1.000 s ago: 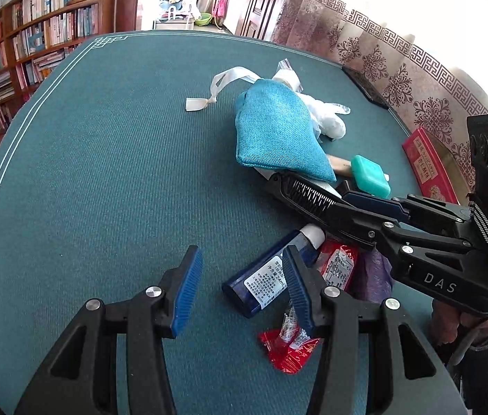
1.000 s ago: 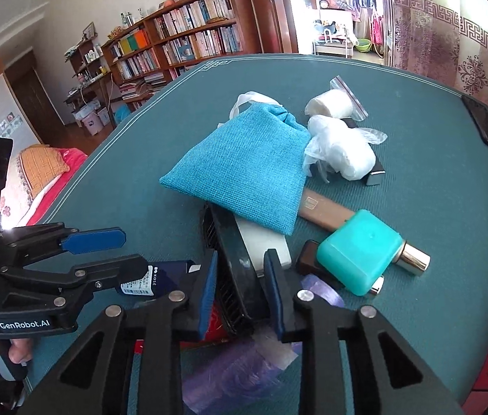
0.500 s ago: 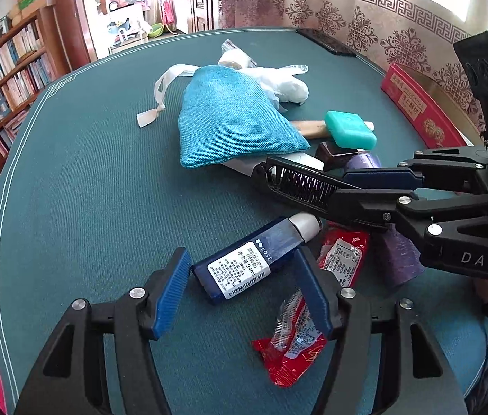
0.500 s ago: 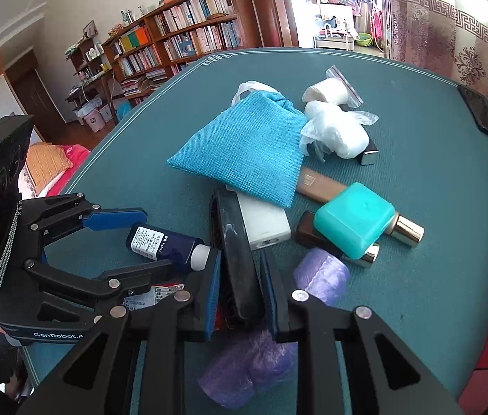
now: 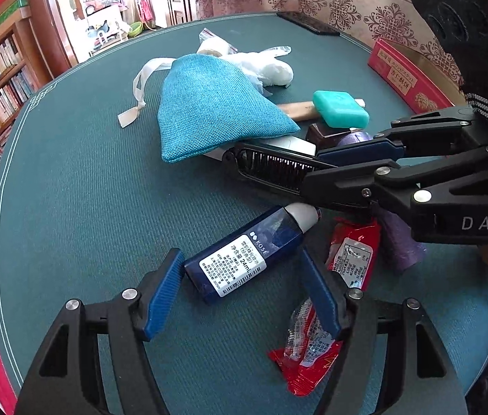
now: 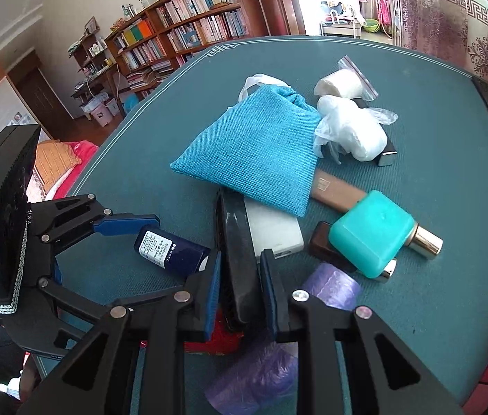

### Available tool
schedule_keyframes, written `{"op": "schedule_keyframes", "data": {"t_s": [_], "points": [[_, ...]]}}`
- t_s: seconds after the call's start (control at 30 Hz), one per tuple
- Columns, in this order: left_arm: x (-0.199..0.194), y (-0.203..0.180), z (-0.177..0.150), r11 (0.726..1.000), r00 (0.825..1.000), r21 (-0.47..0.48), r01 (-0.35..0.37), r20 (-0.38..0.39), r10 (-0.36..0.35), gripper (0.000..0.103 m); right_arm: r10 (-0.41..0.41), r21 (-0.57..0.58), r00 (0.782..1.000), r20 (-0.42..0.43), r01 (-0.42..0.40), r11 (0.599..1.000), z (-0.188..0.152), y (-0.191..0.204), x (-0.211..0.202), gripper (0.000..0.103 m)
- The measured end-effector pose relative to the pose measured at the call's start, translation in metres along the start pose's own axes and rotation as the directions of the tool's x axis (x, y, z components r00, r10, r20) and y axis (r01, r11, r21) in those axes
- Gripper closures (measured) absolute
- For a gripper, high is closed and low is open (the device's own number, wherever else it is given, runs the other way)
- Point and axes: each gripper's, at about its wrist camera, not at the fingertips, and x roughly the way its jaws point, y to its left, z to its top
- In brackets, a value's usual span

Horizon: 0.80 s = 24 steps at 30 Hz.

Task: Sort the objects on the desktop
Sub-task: 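Grasp the blue KOSE bottle with the left gripper while the right holds the comb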

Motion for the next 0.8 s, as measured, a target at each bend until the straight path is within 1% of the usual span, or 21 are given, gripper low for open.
{"op": "schedule_keyframes", "data": {"t_s": [0.1, 0.2, 0.27, 0.33, 0.37, 0.4, 0.47, 0.5, 0.53, 0.57, 0.63, 0.73, 0.8], "points": [[0.001, -0.001, 0.001, 1.0, 1.0, 0.013, 0.006, 0.0, -0.006, 0.031, 0.046, 0.005, 0.999, -0.027, -0.046, 0.999, 0.002, 0.0, 0.007, 0.078], [0.008, 0.003, 0.004, 1.0, 0.999, 0.022, -0.013, -0.029, 0.014, 0.031, 0.075, 0.016, 0.997, -0.026, -0.074, 0.997, 0.001, -0.002, 0.008, 0.077], [0.01, 0.002, 0.006, 0.999, 0.999, 0.048, -0.021, -0.032, 0.022, 0.03, 0.086, 0.025, 0.996, -0.023, -0.086, 0.996, 0.0, -0.004, 0.008, 0.077], [0.009, -0.002, 0.007, 0.996, 0.999, 0.083, -0.029, -0.028, 0.032, 0.029, 0.081, 0.02, 0.996, -0.021, -0.081, 0.997, -0.002, -0.004, 0.007, 0.078], [0.009, -0.004, 0.008, 0.994, 0.999, 0.1, -0.033, -0.022, 0.036, 0.029, 0.071, 0.013, 0.997, -0.014, -0.07, 0.997, -0.004, -0.003, 0.006, 0.083], [0.009, -0.005, 0.008, 0.993, 0.999, 0.11, -0.036, -0.017, 0.038, 0.029, 0.066, 0.008, 0.998, -0.009, -0.066, 0.998, -0.005, -0.002, 0.005, 0.085], [0.008, -0.005, 0.009, 0.994, 0.999, 0.102, -0.036, -0.014, 0.037, 0.029, 0.061, 0.007, 0.998, 0.005, -0.061, 0.998, -0.006, -0.001, 0.002, 0.085], [0.007, -0.004, 0.009, 0.995, 0.999, 0.093, -0.029, -0.014, 0.031, 0.032, 0.06, 0.008, 0.998, 0.012, -0.06, 0.998, -0.007, 0.0, 0.0, 0.085], [0.006, -0.004, 0.008, 0.997, 1.0, 0.081, -0.013, -0.014, 0.014, 0.04, 0.06, 0.012, 0.998, 0.02, -0.06, 0.998, -0.007, 0.0, -0.003, 0.085], [0.005, -0.004, 0.007, 0.998, 1.0, 0.068, 0.0, -0.014, 0.001, 0.043, 0.061, 0.017, 0.998, 0.029, -0.062, 0.998, -0.008, -0.001, -0.005, 0.085], [0.002, -0.007, 0.005, 0.998, 1.0, 0.061, -0.012, -0.005, 0.012, 0.05, 0.066, 0.033, 0.996, 0.051, -0.068, 0.997, -0.009, -0.004, -0.012, 0.085], [-0.003, -0.01, 0.001, 0.999, 1.0, 0.032, -0.021, 0.006, 0.021, 0.057, 0.071, 0.057, 0.994, 0.086, -0.076, 0.995, -0.012, -0.008, -0.023, 0.085], [-0.006, -0.011, -0.001, 1.0, 1.0, 0.004, -0.027, 0.009, 0.027, 0.06, 0.076, 0.069, 0.992, 0.1, -0.083, 0.994, -0.014, -0.01, -0.027, 0.085]]}}
